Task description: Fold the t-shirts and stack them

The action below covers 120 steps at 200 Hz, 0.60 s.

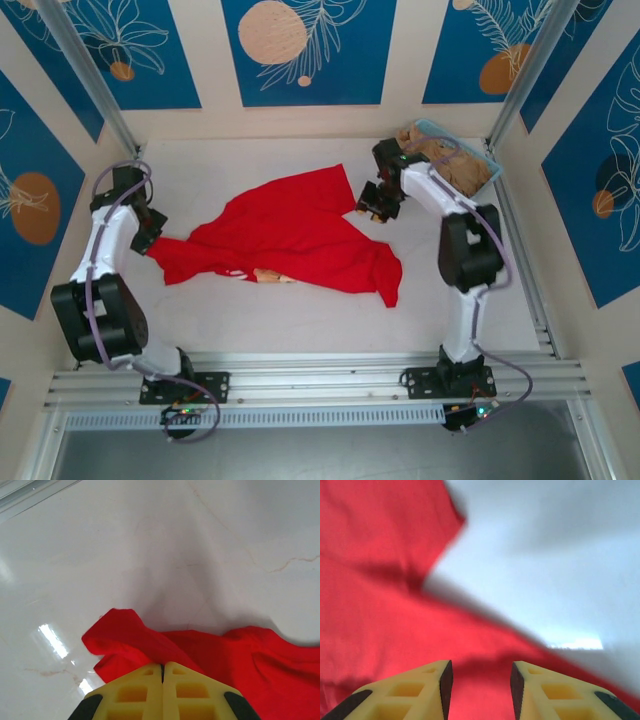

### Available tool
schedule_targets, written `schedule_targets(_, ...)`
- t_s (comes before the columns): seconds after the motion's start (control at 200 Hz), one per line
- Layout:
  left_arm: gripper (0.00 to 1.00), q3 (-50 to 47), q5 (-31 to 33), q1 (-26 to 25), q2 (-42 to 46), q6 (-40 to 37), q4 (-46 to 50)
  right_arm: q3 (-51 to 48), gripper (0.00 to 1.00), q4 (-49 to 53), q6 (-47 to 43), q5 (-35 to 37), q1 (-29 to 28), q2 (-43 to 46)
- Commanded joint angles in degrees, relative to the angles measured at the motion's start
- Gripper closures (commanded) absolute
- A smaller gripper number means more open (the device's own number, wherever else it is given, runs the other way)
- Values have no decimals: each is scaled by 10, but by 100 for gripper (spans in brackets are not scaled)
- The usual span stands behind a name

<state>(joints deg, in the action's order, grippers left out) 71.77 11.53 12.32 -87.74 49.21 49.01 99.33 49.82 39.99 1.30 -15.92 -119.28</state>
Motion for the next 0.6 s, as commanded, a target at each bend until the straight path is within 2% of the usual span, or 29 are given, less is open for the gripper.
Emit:
schedule_targets(0.0, 100, 34, 13, -9, -12, 4, 2, 54, 61, 34, -8, 0, 7, 0)
schedule_targets(0.095, 100, 43, 14, -14, -15, -7, 8, -56, 61, 13, 20, 26, 2, 97)
schedule_targets(0.17, 100, 42, 10, -14, -13, -13, 12, -185, 61, 5, 66, 24, 2, 195)
schedule_targets(0.24, 100, 36, 6, -15, -9, -16, 9, -297, 61, 6, 118, -4, 3, 280)
schedule_targets(0.35, 100, 33, 3, -16, -11, -17, 7, -440, 59, -16, 205, -96, 1, 374)
schedule_targets(0.46, 100, 37, -2, -18, -15, -18, 6, -523, 59, -74, 286, -155, -25, 403)
schedule_targets(0.595, 100, 39, -4, -20, -17, -19, 5, -532, 59, -92, 326, -162, -43, 354)
